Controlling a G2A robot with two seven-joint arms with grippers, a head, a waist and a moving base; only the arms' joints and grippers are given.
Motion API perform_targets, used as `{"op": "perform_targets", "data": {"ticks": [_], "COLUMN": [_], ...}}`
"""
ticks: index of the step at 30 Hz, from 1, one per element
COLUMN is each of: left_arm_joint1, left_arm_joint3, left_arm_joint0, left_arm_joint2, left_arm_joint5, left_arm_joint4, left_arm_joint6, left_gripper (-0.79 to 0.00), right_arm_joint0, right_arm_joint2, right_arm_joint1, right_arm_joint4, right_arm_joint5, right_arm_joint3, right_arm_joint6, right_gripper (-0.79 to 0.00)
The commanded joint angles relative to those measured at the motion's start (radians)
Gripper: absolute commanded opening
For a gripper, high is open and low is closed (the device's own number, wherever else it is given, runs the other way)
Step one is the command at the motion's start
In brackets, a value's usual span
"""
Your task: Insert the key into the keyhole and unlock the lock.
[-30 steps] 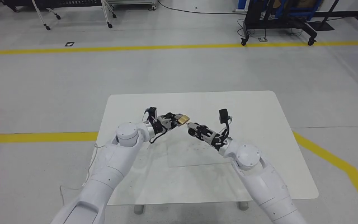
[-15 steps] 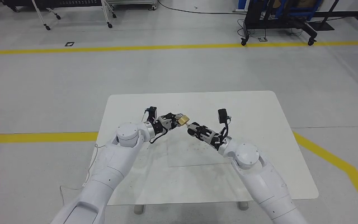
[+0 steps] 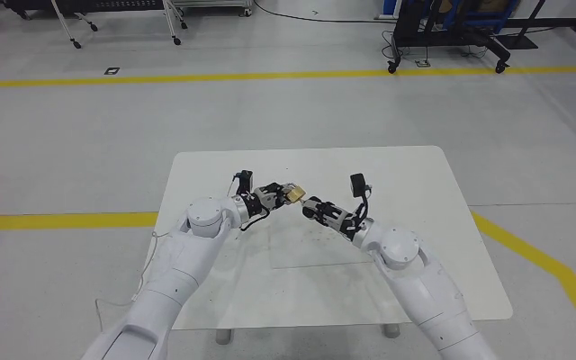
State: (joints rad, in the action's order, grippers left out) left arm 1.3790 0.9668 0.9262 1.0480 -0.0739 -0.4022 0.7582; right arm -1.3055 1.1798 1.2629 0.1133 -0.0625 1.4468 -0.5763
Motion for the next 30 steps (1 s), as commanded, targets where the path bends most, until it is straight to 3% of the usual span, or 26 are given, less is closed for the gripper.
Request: {"op": "perform_targets", "data": {"ticks": [1,12,13,14,15,24,30], "left_arm_joint1": [-0.001,-0.002,-0.002,-0.002,-0.002,0.001,-0.001], "left_arm_joint3": [0.002,0.008,0.007,0.007,0.006,0.014,0.042], "left_arm_joint0": [0.001,0.004,0.004,0.004,0.005,0.013,0.031], "left_arm_joint2": [0.0,0.0,0.001,0.003,0.005,0.023,0.028], "left_arm_joint5": [0.004,0.016,0.017,0.018,0.019,0.042,0.13], "left_arm_joint4": [0.002,0.006,0.004,0.003,0.0,-0.03,0.027], "left_arm_joint6": [0.007,0.019,0.017,0.012,0.004,-0.061,-0.142], "left_gripper": [-0.785,-0.785,-0.785,-0.785,-0.785,-0.785,-0.785], "right_arm_joint0": [0.005,0.033,0.036,0.038,0.038,0.038,0.038], "right_arm_joint2": [-0.004,-0.022,-0.023,-0.028,-0.028,-0.028,-0.028], "right_arm_joint1": [0.001,0.007,0.008,0.007,0.007,0.007,0.007], "right_arm_joint4": [0.001,0.018,0.01,-0.007,-0.007,-0.007,-0.007], "right_arm_joint5": [0.001,0.003,-0.001,-0.006,-0.006,-0.006,-0.006], "right_arm_joint3": [-0.004,-0.032,-0.035,-0.038,-0.038,-0.038,-0.038], "right_arm_joint6": [0.003,0.03,0.036,0.037,0.037,0.037,0.037], "right_gripper": [-0.785,-0.785,-0.65,-0.132,0.0,0.0,0.0]}}
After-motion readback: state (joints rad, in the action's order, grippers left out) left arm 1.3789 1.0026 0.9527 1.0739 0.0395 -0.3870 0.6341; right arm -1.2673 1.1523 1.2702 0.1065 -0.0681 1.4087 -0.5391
